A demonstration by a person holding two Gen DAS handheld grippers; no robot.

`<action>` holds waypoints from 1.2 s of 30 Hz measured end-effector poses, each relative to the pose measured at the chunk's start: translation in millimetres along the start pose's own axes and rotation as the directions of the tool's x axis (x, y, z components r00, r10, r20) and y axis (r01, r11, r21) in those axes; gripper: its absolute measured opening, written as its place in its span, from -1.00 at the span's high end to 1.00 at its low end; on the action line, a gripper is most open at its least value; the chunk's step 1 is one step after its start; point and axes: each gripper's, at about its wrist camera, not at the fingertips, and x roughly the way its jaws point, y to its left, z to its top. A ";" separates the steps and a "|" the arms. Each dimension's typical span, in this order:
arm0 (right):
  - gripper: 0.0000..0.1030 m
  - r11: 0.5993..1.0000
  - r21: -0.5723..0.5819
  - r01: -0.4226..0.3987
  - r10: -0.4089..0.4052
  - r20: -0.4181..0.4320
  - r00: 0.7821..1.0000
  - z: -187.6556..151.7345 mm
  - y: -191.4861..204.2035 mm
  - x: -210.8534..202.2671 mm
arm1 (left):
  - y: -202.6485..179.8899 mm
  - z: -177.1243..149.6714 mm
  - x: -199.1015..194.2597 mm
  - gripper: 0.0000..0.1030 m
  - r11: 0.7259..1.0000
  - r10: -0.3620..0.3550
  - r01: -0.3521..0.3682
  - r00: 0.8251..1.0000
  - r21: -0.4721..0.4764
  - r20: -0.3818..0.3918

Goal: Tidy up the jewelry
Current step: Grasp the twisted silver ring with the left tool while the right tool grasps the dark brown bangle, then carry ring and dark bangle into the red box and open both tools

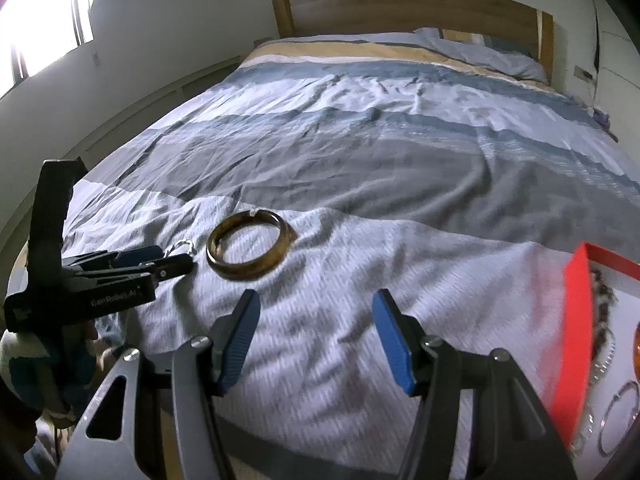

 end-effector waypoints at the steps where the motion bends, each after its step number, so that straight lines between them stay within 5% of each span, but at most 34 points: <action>1: -0.10 1.000 0.000 -0.008 0.008 -0.003 1.000 2.3 1.0 5.6 | 0.4 0.9 1.0 0.04 1.000 0.001 -0.001 1.000 0.003 0.002; 3: -0.10 1.000 0.002 -0.023 0.023 -0.008 1.000 5.9 3.2 14.4 | 2.6 1.2 3.8 0.22 1.000 -0.001 0.001 1.000 0.003 0.012; 13: -0.07 0.996 0.027 -0.088 0.089 -0.026 0.996 25.3 14.2 53.1 | 8.5 -6.1 6.9 0.22 1.000 -0.016 0.017 0.998 -0.010 0.055; 20: 0.56 0.996 0.047 -0.080 0.083 -0.078 0.993 31.5 13.3 80.0 | 10.4 -9.7 7.0 0.22 1.000 -0.026 0.027 0.997 -0.015 0.071; 28: 0.59 0.999 -0.026 -0.020 0.016 -0.142 0.990 34.2 23.4 102.8 | 9.6 -13.3 7.3 0.22 1.000 -0.023 0.024 0.997 -0.016 0.079; 31: 0.80 0.999 -0.051 0.007 -0.013 -0.135 0.991 34.4 27.9 102.3 | 7.8 -13.2 6.9 0.22 1.000 -0.015 0.016 0.997 -0.011 0.079; 36: 0.83 0.997 -0.074 0.030 -0.036 -0.088 0.995 31.6 32.9 83.0 | -0.6 -11.3 1.6 0.22 1.000 0.024 -0.025 0.996 0.013 0.085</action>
